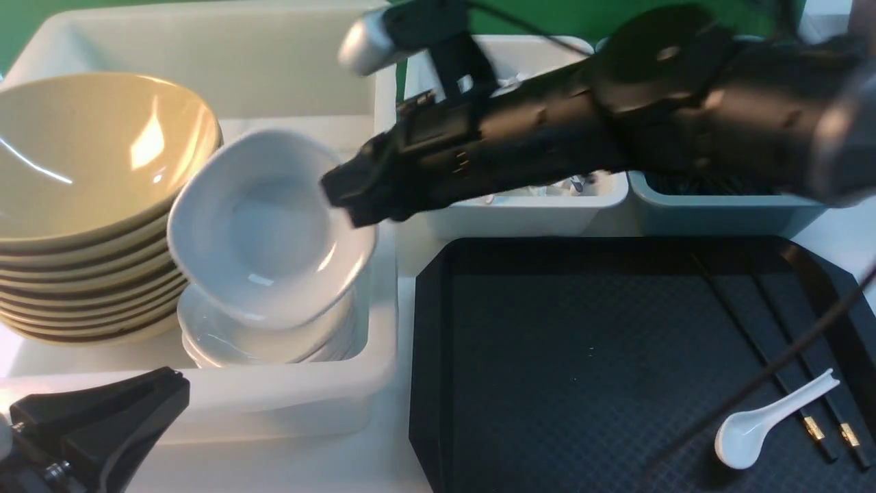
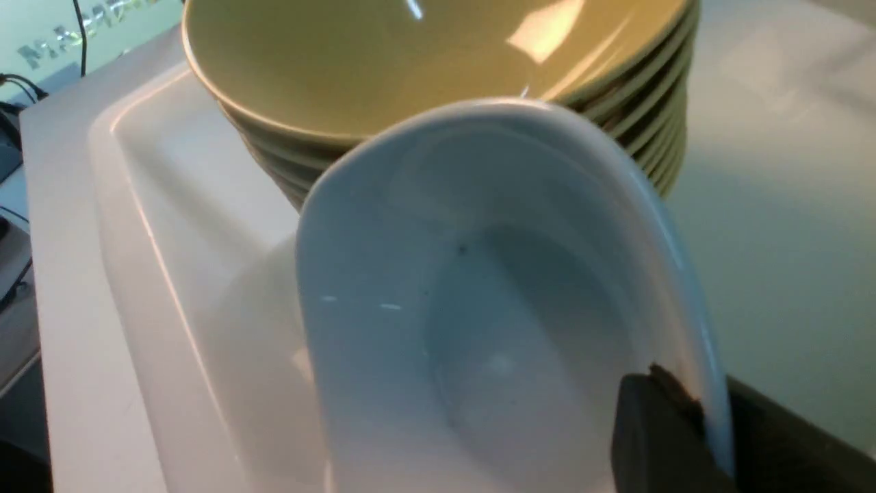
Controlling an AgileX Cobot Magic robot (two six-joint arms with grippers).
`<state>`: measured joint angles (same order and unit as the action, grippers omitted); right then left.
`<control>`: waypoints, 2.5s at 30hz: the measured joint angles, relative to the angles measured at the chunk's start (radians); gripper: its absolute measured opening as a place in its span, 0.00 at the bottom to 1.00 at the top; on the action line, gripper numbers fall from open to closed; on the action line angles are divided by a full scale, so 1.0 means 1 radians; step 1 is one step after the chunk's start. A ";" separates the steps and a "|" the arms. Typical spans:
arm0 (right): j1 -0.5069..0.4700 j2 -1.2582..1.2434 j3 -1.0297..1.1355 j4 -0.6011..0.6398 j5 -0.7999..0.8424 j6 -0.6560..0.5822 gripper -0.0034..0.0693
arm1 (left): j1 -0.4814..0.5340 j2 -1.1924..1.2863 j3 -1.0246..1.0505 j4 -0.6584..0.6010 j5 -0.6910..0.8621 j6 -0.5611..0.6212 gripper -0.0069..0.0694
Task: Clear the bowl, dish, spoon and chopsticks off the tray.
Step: Use the right arm to put the plate into the large storage box on the left, then use the right arm to grab the soup spoon in the middle, then use the right arm to put the soup spoon into the small storage box in the middle
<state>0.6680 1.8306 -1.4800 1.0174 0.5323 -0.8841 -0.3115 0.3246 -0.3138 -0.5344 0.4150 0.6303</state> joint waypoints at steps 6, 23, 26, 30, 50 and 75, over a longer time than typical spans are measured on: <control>0.015 0.019 -0.015 -0.112 0.011 0.031 0.53 | 0.000 -0.001 0.000 0.000 0.002 0.000 0.08; -0.151 -0.458 0.340 -1.160 0.578 0.958 0.64 | 0.000 -0.001 0.000 -0.020 -0.007 0.000 0.08; -0.155 -0.499 0.554 -1.162 0.449 1.089 0.64 | 0.000 -0.001 0.000 -0.031 -0.010 0.000 0.08; -0.155 -0.504 0.741 -1.160 0.286 1.196 0.64 | 0.000 -0.001 0.000 -0.034 -0.011 0.000 0.08; -0.157 -0.351 0.831 -1.257 0.013 1.239 0.27 | 0.000 -0.001 0.000 -0.034 -0.003 0.000 0.08; -0.132 -0.201 0.066 -1.163 -0.185 0.919 0.21 | 0.000 -0.001 0.000 -0.030 -0.013 0.000 0.08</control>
<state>0.5364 1.6295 -1.4139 -0.1460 0.3476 0.0353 -0.3115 0.3239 -0.3138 -0.5644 0.4017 0.6303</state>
